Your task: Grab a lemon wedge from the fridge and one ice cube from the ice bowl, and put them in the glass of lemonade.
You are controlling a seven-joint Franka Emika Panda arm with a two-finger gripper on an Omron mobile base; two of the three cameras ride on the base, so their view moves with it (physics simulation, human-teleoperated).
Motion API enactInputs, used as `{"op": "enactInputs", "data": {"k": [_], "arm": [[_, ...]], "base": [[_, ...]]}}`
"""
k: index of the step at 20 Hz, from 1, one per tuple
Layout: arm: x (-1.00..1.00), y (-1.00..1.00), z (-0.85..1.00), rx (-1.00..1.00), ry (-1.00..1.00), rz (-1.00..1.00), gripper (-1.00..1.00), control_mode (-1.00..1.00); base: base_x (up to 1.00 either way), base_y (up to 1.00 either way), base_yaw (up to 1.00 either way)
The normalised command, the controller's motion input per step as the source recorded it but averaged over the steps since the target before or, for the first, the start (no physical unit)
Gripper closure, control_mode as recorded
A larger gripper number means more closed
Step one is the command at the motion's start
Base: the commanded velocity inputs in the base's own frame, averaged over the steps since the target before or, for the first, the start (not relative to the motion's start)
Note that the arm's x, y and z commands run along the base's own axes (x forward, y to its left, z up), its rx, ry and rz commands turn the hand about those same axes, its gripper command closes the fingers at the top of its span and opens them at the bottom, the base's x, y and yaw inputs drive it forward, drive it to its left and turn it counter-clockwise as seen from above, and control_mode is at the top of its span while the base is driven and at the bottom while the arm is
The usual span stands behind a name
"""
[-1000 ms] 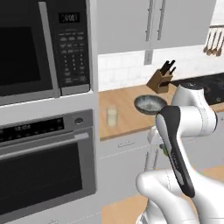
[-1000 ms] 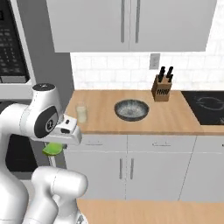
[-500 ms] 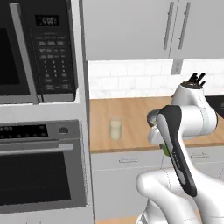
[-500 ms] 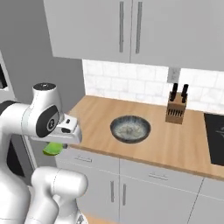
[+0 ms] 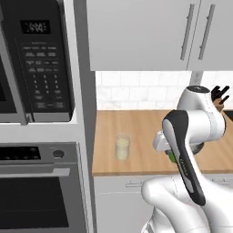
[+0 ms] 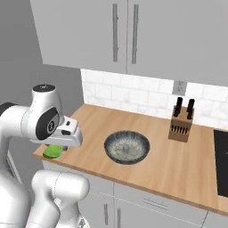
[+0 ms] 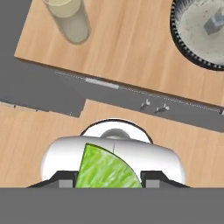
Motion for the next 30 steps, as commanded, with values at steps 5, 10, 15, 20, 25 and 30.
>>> {"op": "enactInputs", "data": {"k": [5,10,15,20,25,30], "arm": [[0.00,0.00,0.00,0.00,0.00,0.00,1.00,1.00],[0.00,0.00,0.00,0.00,0.00,0.00,1.00,1.00],[0.00,0.00,0.00,0.00,0.00,0.00,1.00,1.00],[0.29,0.13,0.00,0.00,0.00,0.15,1.00,-1.00],[0.60,0.74,0.00,-0.04,-0.05,0.54,1.00,-1.00],[0.71,0.41,-0.20,-0.01,-0.06,0.19,1.00,-1.00]], "base": [[0.70,-0.40,0.03],[0.14,-0.26,0.08],[0.00,0.00,0.00],[0.04,0.00,0.01],[0.00,0.00,0.00],[0.00,0.00,0.00]]}}
